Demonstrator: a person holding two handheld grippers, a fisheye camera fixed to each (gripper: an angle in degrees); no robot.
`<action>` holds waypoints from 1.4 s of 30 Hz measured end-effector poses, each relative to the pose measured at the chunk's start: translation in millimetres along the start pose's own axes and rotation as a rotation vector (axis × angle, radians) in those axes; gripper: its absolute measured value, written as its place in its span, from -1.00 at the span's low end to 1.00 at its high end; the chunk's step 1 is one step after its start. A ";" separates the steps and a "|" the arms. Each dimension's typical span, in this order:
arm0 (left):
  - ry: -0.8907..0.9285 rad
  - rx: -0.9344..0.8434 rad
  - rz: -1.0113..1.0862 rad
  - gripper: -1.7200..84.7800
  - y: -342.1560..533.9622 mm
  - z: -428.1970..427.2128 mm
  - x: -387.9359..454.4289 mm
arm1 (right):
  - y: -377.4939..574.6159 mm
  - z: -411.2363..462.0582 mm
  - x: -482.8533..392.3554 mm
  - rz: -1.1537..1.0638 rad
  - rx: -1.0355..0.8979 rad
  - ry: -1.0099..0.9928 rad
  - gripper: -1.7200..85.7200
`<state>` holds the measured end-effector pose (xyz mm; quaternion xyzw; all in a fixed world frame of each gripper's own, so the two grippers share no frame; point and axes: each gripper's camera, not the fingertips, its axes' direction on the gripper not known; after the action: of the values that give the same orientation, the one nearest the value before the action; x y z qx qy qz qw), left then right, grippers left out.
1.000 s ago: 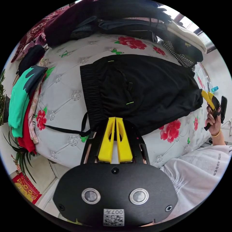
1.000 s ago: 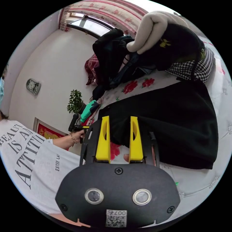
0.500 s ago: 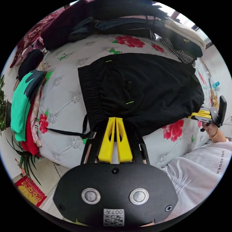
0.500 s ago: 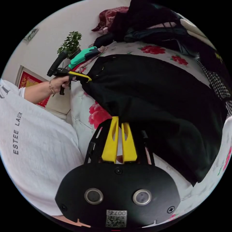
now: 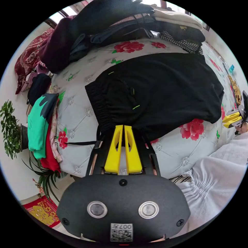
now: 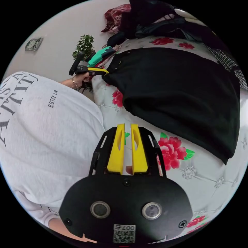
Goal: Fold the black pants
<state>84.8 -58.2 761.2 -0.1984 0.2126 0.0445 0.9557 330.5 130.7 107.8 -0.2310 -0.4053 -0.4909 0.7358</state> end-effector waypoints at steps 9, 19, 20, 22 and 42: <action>0.311 0.321 0.584 -0.91 -32.0 -108.6 140.8 | 54.4 -115.4 74.9 0.546 0.613 0.393 -0.82; 0.354 0.081 0.862 -0.98 -39.9 -60.4 231.3 | 27.6 -121.5 102.2 0.544 0.414 0.505 -0.94; 0.395 0.089 0.844 -0.98 -40.1 -67.3 222.4 | 32.9 -127.3 98.9 0.535 0.399 0.537 -0.94; 0.450 0.103 0.780 -0.98 -43.8 -77.5 207.1 | 39.8 -128.3 103.7 0.555 0.369 0.541 -0.91; 0.775 0.212 -0.782 -0.86 48.7 -113.0 -127.9 | 132.1 -132.2 150.8 1.079 0.951 -0.168 -0.90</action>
<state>-83.2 -58.5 704.0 -0.1672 0.4621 -0.4112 0.7677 528.2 6.8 164.9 -0.0908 -0.4598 0.1895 0.8628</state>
